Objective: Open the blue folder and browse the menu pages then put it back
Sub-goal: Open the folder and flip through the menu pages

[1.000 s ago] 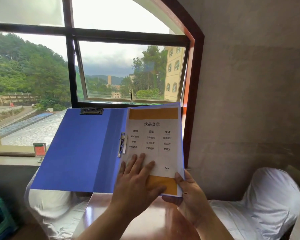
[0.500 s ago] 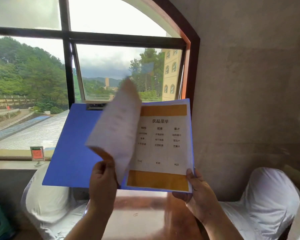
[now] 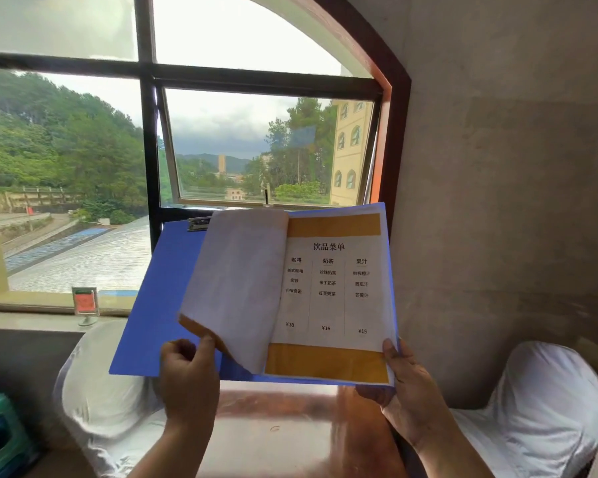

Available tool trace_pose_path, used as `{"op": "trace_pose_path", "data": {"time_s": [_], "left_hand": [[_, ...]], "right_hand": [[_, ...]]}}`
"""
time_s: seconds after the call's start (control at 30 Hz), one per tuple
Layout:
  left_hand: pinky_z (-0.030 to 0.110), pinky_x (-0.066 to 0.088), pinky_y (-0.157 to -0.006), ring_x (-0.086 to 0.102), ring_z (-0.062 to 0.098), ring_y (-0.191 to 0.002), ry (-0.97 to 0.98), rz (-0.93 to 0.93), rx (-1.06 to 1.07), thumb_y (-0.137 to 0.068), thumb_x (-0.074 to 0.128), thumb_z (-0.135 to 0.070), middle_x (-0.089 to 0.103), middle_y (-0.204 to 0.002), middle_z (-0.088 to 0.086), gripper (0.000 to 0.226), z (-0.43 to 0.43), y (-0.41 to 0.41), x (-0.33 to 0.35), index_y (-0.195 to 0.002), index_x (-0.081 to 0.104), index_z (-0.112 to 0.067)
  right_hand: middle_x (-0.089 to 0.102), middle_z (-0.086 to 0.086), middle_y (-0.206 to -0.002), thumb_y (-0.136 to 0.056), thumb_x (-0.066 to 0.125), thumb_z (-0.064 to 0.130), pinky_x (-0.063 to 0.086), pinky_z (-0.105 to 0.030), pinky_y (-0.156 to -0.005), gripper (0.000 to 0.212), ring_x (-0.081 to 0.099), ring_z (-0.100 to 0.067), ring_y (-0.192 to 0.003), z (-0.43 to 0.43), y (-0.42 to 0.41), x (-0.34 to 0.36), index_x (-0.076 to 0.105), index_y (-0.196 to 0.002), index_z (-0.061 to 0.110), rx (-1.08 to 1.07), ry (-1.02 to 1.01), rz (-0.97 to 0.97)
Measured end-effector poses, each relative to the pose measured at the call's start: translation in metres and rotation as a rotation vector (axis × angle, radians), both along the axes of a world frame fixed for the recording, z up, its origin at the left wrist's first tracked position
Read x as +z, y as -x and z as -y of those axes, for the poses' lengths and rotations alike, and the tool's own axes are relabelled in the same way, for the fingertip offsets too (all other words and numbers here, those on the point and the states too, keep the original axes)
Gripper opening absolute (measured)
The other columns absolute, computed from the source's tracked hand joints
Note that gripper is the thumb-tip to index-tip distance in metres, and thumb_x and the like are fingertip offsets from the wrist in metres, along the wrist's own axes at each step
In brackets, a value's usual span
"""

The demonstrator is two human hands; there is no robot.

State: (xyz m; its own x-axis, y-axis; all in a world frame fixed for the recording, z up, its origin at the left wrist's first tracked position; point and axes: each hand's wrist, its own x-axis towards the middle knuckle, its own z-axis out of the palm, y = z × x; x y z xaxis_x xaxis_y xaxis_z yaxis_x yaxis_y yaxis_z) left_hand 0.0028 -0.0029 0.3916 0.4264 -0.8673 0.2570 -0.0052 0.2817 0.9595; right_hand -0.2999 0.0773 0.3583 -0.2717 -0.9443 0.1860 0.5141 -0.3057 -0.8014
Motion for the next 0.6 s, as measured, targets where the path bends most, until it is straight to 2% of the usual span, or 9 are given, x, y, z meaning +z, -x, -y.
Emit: {"op": "trace_pose_path", "data": {"time_s": [0.1,0.17,0.2,0.27,0.33,0.4,0.47,0.5,0.6], "left_hand": [[0.031,0.04,-0.056,0.058,0.018,-0.059,0.248,0.371,0.054,-0.089,0.072,-0.031,0.054,-0.063,-0.003,0.031,-0.012,0.006,-0.002,-0.075,0.046,-0.022],[0.025,0.036,-0.052,0.054,0.014,-0.056,0.467,0.642,0.034,-0.09,0.067,-0.035,0.055,-0.062,-0.008,0.024,-0.021,0.017,0.004,-0.076,0.05,-0.026],[0.028,0.039,-0.055,0.055,0.016,-0.061,0.575,0.763,0.004,-0.088,0.065,-0.037,0.058,-0.068,-0.01,0.018,-0.023,0.023,0.007,-0.079,0.054,-0.027],[0.034,0.051,-0.073,0.063,0.019,-0.083,0.703,0.976,-0.08,-0.086,0.064,-0.038,0.067,-0.09,-0.008,0.013,-0.024,0.038,0.013,-0.091,0.064,-0.026],[0.043,0.052,-0.099,0.065,0.023,-0.116,0.647,1.117,-0.152,-0.083,0.063,-0.049,0.07,-0.124,-0.006,0.035,-0.022,0.05,0.015,-0.112,0.068,-0.03],[0.05,0.03,-0.125,0.043,0.023,-0.148,0.498,1.22,-0.223,-0.084,0.054,-0.069,0.052,-0.157,-0.005,0.063,-0.02,0.058,0.014,-0.137,0.06,-0.035],[0.054,0.009,-0.131,0.018,0.019,-0.16,0.417,1.281,-0.276,-0.082,0.038,-0.087,0.029,-0.171,-0.008,0.084,-0.016,0.062,0.011,-0.151,0.046,-0.04],[0.056,0.007,-0.13,0.015,0.019,-0.161,0.425,1.285,-0.272,-0.081,0.033,-0.091,0.026,-0.172,-0.008,0.088,-0.015,0.062,0.009,-0.152,0.044,-0.04],[0.059,0.019,-0.127,0.033,0.024,-0.156,0.493,1.248,-0.229,-0.086,0.037,-0.086,0.043,-0.165,-0.005,0.077,-0.016,0.062,0.008,-0.142,0.058,-0.038]], "right_hand": [[0.078,-0.022,-0.121,-0.103,0.059,0.031,0.067,-0.045,-0.052,0.03,0.079,-0.043,-0.096,0.001,-0.002,-0.001,0.073,-0.127,0.019,0.008,-0.002,0.021],[0.078,-0.023,-0.121,-0.101,0.063,0.032,0.067,-0.045,-0.052,0.031,0.079,-0.043,-0.094,0.003,-0.006,-0.001,0.073,-0.127,0.018,0.015,-0.005,0.023],[0.078,-0.023,-0.12,-0.098,0.068,0.034,0.067,-0.046,-0.053,0.033,0.079,-0.043,-0.092,0.004,-0.01,-0.001,0.073,-0.126,0.018,0.02,-0.011,0.02],[0.078,-0.024,-0.119,-0.088,0.077,0.039,0.067,-0.048,-0.055,0.038,0.079,-0.043,-0.091,0.006,-0.017,0.0,0.076,-0.122,0.021,0.024,-0.029,0.011],[0.078,-0.024,-0.117,-0.086,0.079,0.04,0.066,-0.049,-0.057,0.038,0.078,-0.045,-0.09,0.008,-0.024,0.001,0.077,-0.12,0.023,0.019,-0.046,0.003],[0.076,-0.026,-0.118,-0.092,0.074,0.037,0.066,-0.051,-0.058,0.035,0.078,-0.046,-0.089,0.01,-0.028,0.001,0.075,-0.123,0.021,0.023,-0.051,0.01],[0.076,-0.027,-0.117,-0.092,0.069,0.036,0.065,-0.054,-0.06,0.041,0.077,-0.047,-0.09,0.011,-0.031,0.003,0.07,-0.129,0.016,0.031,-0.063,0.023],[0.075,-0.028,-0.118,-0.092,0.068,0.036,0.065,-0.055,-0.061,0.045,0.077,-0.048,-0.091,0.01,-0.032,0.005,0.066,-0.132,0.015,0.034,-0.066,0.025],[0.068,-0.032,-0.127,-0.089,0.068,0.036,0.066,-0.055,-0.059,0.054,0.077,-0.048,-0.09,0.006,-0.034,0.011,0.06,-0.136,0.011,0.042,-0.062,0.021]]}}
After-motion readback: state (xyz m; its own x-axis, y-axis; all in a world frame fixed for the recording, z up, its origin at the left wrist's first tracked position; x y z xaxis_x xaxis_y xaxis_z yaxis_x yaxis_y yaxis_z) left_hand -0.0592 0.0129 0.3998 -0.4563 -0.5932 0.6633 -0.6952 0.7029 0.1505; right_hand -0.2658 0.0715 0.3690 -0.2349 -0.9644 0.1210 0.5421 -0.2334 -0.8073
